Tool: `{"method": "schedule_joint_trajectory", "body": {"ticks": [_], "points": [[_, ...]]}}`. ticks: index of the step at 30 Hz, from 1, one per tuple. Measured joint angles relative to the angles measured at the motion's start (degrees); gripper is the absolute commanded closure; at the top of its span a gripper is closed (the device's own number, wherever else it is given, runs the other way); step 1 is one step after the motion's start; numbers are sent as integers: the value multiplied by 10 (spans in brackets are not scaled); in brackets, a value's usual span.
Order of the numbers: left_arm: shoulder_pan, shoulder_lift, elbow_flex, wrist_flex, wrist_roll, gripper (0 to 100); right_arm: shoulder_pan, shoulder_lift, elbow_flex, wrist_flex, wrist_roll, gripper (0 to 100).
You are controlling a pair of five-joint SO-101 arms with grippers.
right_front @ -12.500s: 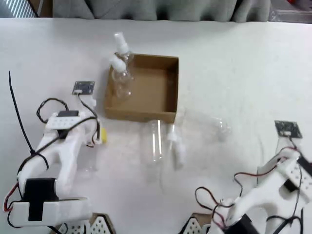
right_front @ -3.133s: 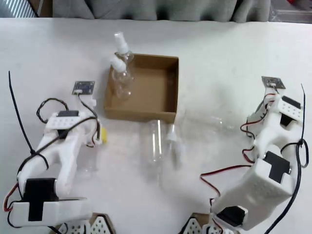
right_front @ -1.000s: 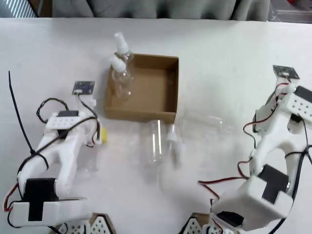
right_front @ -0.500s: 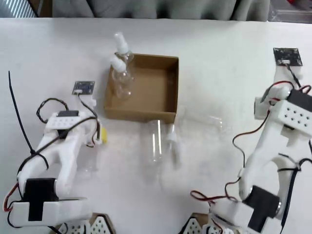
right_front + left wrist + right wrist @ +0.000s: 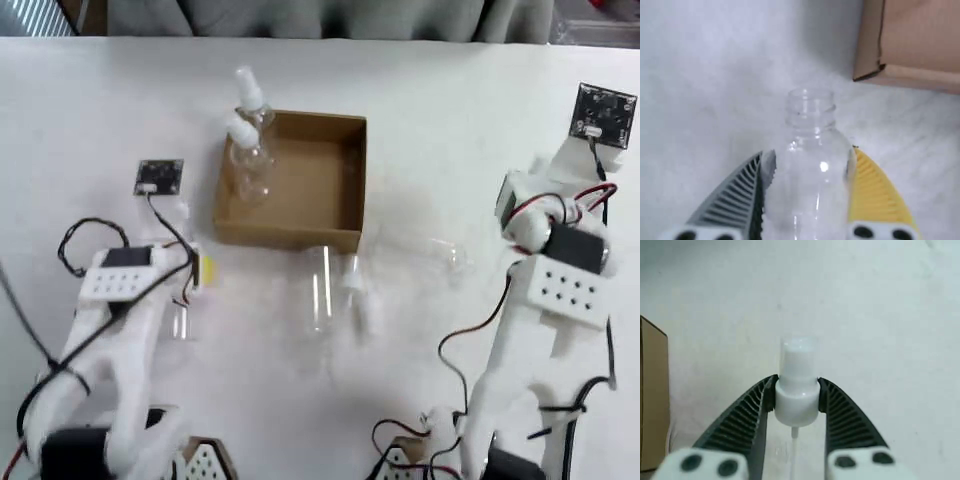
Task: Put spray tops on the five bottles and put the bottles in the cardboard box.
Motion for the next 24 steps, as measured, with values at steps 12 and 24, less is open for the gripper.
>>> {"method": "schedule_joint_trajectory", "body": {"ticks": [12,24], "points": [[0,-219,4,-2,0,979,-54,-154,42,-156,-69,981],[134,-457,71,-41,-1,979,-284,-254,25,-328,-138,981]]}}
